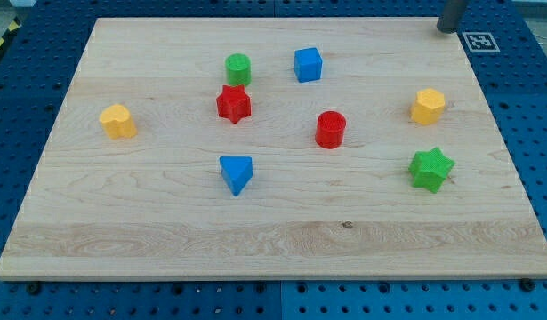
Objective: Move yellow hexagon along with red circle left diagonally towards blue triangle
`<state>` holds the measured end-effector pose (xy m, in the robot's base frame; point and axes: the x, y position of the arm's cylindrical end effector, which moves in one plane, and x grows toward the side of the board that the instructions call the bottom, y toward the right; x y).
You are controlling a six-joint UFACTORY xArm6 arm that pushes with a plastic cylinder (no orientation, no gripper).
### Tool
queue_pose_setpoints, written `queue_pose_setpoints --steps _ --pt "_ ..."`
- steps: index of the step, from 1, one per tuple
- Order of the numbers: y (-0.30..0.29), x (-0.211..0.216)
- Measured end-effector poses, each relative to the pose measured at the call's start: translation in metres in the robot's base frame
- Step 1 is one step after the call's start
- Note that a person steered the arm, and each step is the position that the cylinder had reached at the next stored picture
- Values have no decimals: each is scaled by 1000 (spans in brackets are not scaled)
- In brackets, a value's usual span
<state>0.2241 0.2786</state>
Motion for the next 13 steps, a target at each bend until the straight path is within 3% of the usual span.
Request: queue_pose_setpoints --steps 7,11,13 --pt "7 84" --pt "17 97" --pt "2 130"
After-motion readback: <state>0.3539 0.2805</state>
